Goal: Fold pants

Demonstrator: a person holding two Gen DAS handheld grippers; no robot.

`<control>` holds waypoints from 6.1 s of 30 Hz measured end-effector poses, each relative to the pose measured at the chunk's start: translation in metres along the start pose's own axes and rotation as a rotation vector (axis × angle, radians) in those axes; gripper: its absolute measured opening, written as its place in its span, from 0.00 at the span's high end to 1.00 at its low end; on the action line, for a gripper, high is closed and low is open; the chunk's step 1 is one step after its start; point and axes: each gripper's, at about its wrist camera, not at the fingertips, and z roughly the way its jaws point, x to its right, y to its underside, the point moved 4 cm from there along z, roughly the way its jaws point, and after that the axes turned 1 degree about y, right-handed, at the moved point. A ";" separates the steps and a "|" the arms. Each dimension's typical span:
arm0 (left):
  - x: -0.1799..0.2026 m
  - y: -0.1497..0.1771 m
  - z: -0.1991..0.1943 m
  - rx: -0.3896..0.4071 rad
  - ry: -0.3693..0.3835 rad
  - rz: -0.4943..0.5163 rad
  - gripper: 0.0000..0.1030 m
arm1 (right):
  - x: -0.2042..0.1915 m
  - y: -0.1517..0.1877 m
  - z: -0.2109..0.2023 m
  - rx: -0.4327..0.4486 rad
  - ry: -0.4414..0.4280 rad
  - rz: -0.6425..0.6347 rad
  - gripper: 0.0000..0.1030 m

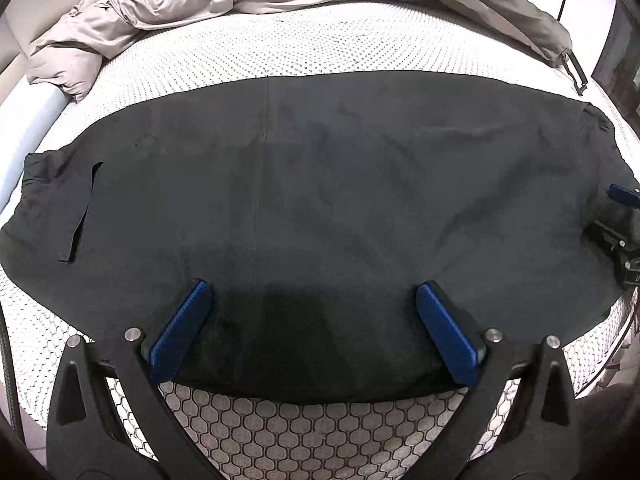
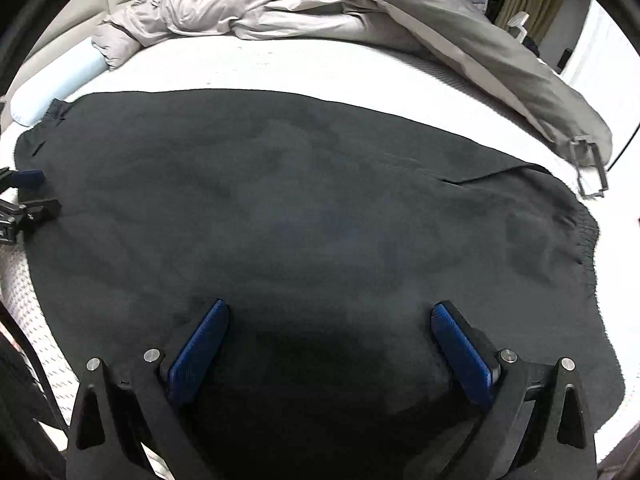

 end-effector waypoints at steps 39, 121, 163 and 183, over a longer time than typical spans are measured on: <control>0.015 -0.009 -0.009 0.055 -0.131 0.094 0.02 | 0.035 0.018 -0.013 0.008 0.012 0.059 0.01; -0.121 0.034 -0.016 0.146 0.291 -0.641 0.85 | 0.167 0.102 -0.038 0.251 -0.391 1.054 0.62; -0.098 0.071 -0.103 0.190 0.260 -0.313 0.27 | 0.218 0.160 -0.085 0.278 -0.444 1.177 0.36; -0.007 -0.009 -0.056 0.246 0.376 -0.171 0.09 | 0.100 0.013 -0.156 0.519 -0.295 0.616 0.86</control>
